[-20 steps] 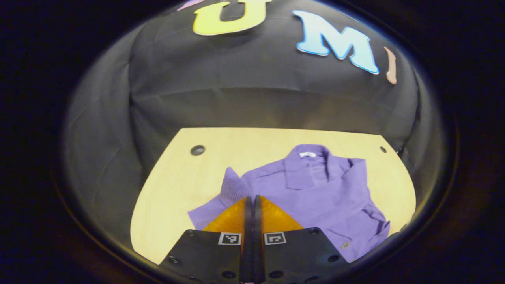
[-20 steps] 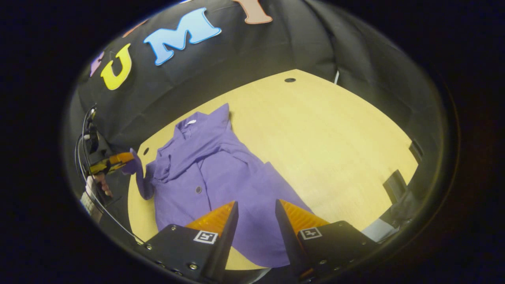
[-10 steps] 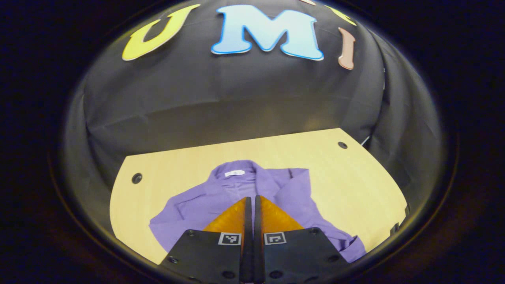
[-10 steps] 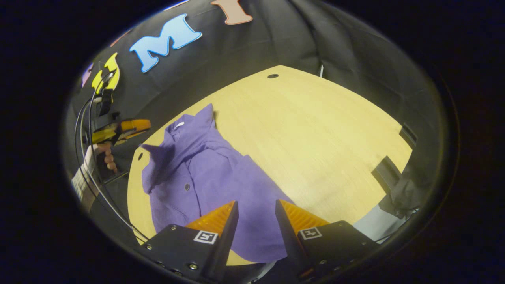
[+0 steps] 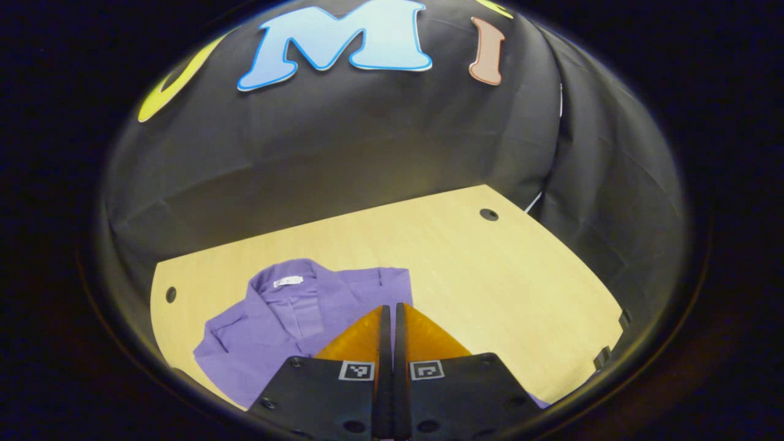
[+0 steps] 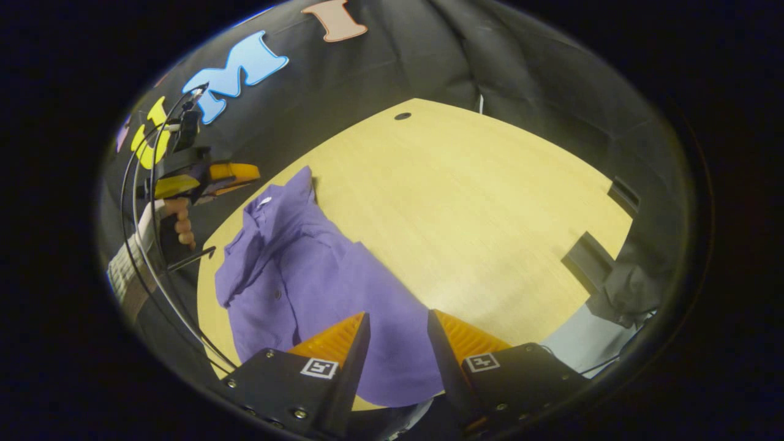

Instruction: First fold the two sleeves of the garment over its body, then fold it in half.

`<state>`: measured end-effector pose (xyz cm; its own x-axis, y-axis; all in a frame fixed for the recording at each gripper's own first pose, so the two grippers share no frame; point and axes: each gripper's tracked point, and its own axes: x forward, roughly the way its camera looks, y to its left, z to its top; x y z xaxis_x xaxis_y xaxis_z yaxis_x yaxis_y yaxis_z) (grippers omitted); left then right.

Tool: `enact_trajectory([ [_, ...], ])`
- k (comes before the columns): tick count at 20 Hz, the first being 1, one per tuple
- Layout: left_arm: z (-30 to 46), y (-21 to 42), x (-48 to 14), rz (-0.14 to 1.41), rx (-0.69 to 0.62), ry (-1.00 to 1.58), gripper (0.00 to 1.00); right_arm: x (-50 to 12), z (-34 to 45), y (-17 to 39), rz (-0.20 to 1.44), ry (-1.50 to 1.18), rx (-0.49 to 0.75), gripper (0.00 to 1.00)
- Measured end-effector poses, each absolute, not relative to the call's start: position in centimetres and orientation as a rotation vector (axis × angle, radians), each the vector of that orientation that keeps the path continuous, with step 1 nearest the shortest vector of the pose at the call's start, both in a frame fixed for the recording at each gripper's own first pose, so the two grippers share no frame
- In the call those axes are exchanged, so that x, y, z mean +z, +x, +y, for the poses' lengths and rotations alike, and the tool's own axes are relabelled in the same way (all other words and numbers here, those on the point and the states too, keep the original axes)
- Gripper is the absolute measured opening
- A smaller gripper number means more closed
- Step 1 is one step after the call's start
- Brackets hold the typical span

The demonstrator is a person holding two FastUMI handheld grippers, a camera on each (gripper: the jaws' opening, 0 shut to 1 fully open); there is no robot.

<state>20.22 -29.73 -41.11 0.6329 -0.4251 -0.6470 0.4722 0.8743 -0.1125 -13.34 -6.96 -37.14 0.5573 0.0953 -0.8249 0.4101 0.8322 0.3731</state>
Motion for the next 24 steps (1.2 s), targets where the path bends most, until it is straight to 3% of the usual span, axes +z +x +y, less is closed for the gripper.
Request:
enact_trajectory([
  [8,-27.0,18.9,-42.3,0.767,-0.491,0.056,0.07,-37.7,-6.2,-13.0,1.016,0.554,-0.147,0.6],
  [24,-8.1,7.8,-46.3,0.868,-0.238,-0.032,0.07,-39.2,-1.6,-12.1,1.116,0.433,0.045,0.61],
])
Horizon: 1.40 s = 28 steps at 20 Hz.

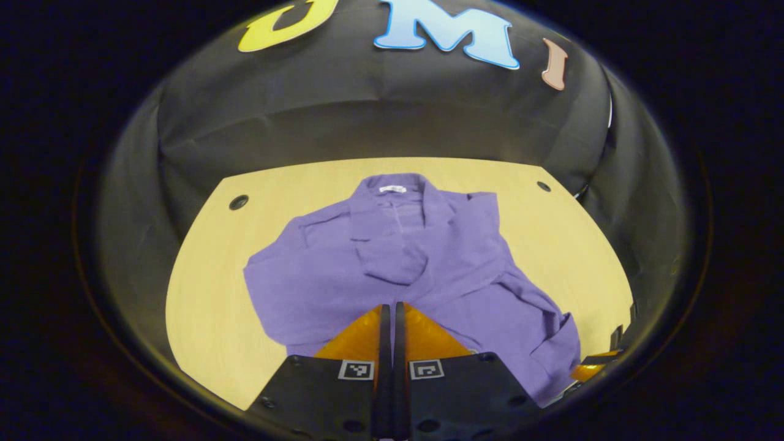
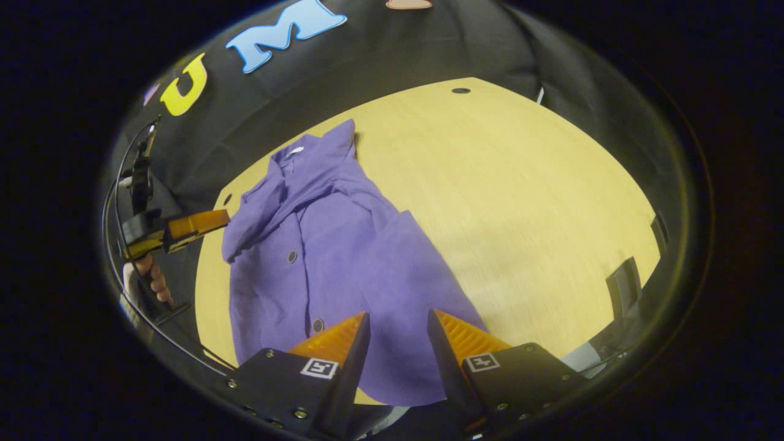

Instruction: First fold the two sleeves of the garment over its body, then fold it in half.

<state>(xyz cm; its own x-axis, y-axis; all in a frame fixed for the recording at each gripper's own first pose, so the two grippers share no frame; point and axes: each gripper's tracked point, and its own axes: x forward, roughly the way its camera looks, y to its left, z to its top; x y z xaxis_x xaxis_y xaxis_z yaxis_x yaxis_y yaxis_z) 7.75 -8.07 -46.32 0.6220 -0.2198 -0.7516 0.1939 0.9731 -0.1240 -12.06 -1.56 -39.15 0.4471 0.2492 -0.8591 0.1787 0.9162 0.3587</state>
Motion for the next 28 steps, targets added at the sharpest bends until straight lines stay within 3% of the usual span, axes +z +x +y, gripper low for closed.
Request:
enact_trajectory([
  [14,0.1,-6.4,-51.5,1.044,-0.147,-0.062,0.07,-40.9,1.0,-11.8,1.195,0.358,0.152,0.61],
  [24,2.1,-12.8,-54.9,1.189,-0.144,-0.083,0.06,-41.7,1.8,-12.0,1.22,0.337,0.136,0.6],
  [25,2.1,-13.1,-55.1,1.199,-0.143,-0.095,0.13,-41.7,1.8,-12.1,1.221,0.335,0.134,0.6],
  [27,2.5,-13.3,-55.4,1.196,-0.14,-0.089,0.59,-41.8,1.8,-12.2,1.222,0.325,0.129,0.6],
  [28,2.5,-13.6,-55.4,1.2,-0.14,-0.084,0.69,-41.9,1.8,-12.3,1.224,0.317,0.123,0.6],
])
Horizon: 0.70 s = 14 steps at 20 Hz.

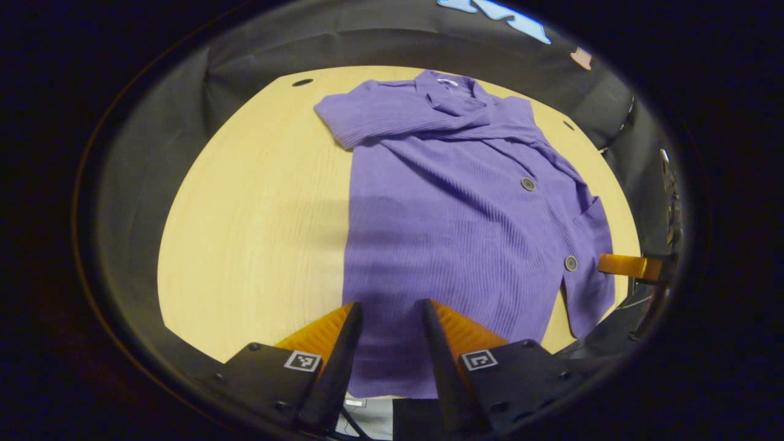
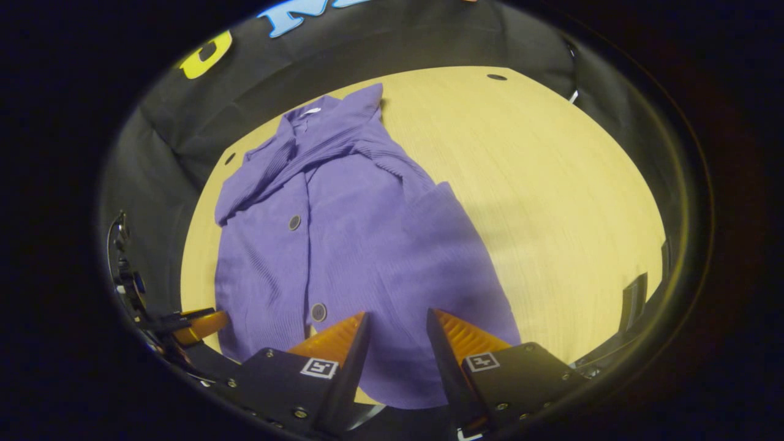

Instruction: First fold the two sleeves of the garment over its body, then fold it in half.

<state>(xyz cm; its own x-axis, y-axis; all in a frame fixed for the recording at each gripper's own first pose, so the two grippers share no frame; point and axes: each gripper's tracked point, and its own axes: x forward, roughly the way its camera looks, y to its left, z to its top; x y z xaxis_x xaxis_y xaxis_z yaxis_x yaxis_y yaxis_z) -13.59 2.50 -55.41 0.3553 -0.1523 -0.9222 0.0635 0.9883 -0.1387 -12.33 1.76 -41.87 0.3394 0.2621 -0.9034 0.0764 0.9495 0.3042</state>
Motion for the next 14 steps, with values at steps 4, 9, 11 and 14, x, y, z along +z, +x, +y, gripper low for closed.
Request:
enact_trajectory([
  [4,2.6,-13.9,-56.3,1.222,-0.141,-0.079,0.82,-42.5,1.4,-12.8,1.244,0.284,0.104,0.6],
  [9,2.7,-13.7,-56.9,1.241,-0.111,-0.024,0.82,-43.9,1.2,-13.2,1.286,0.224,0.083,0.51],
  [11,2.6,-13.6,-57.0,1.249,-0.1,0.002,0.82,-44.0,1.1,-13.4,1.301,0.201,0.085,0.6],
  [14,2.6,-13.5,-57.0,1.25,-0.088,-0.015,0.83,-44.3,1.1,-13.6,1.34,0.143,0.1,0.66],
])
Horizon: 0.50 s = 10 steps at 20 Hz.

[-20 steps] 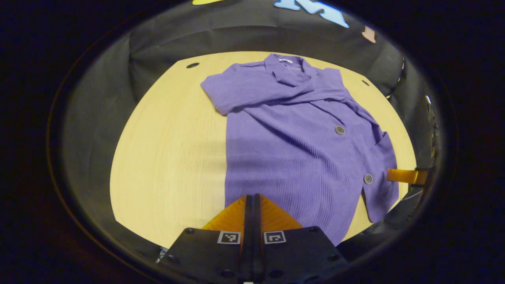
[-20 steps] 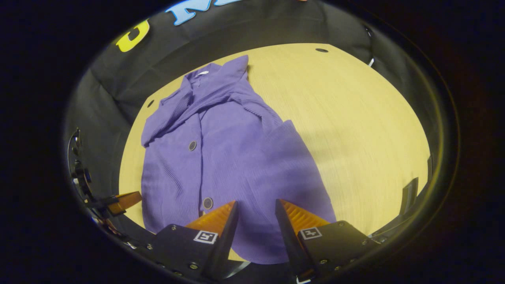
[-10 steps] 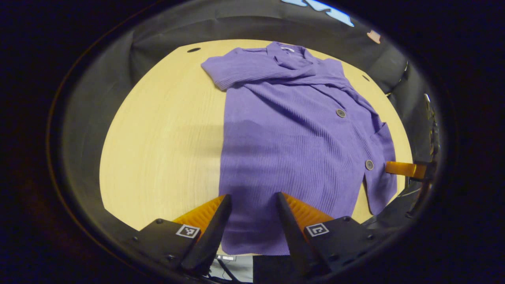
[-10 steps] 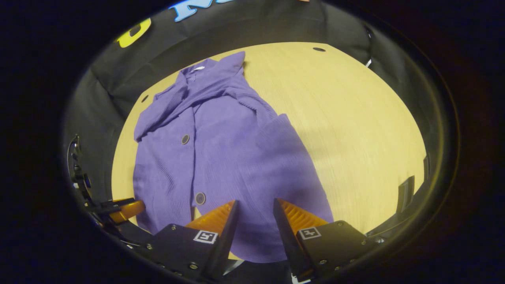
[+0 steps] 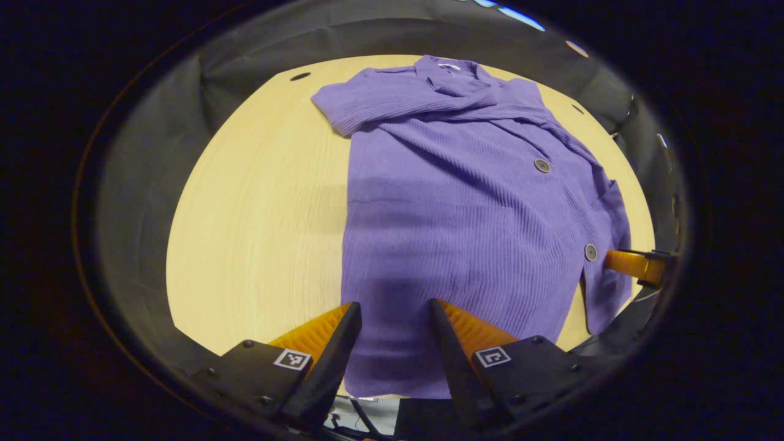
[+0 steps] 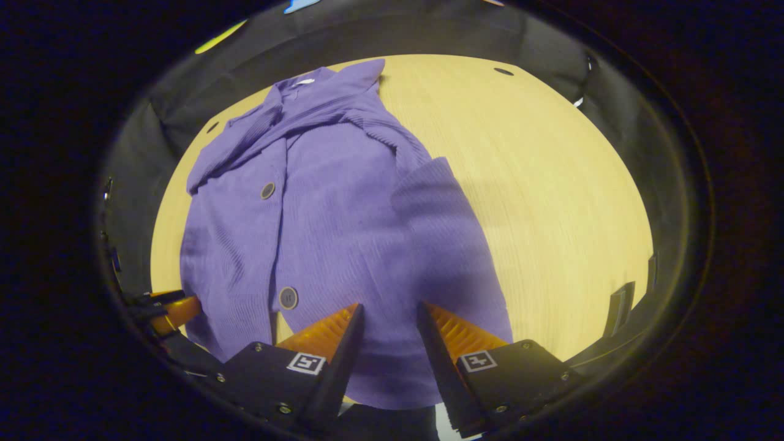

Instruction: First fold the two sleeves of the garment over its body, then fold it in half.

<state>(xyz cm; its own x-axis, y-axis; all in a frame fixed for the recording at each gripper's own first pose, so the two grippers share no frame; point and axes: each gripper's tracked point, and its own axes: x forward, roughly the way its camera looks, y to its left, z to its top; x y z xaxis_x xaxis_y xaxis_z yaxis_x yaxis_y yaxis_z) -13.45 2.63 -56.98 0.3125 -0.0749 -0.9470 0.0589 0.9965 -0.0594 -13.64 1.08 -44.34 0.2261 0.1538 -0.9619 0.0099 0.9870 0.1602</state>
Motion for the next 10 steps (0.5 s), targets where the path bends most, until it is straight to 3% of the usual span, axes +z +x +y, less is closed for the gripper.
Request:
enact_trajectory([
  [8,2.57,-13.19,-57.04,1.229,-0.1,-0.012,0.84,-44.42,1.27,-13.78,1.334,0.081,0.117,0.68],
  [9,2.55,-13.33,-56.99,1.232,-0.115,-0.001,0.8,-44.32,1.28,-13.73,1.313,0.085,0.116,0.48],
  [10,2.53,-13.3,-57.09,1.231,-0.124,0.003,0.76,-44.28,1.31,-13.9,1.31,0.082,0.119,0.43],
])
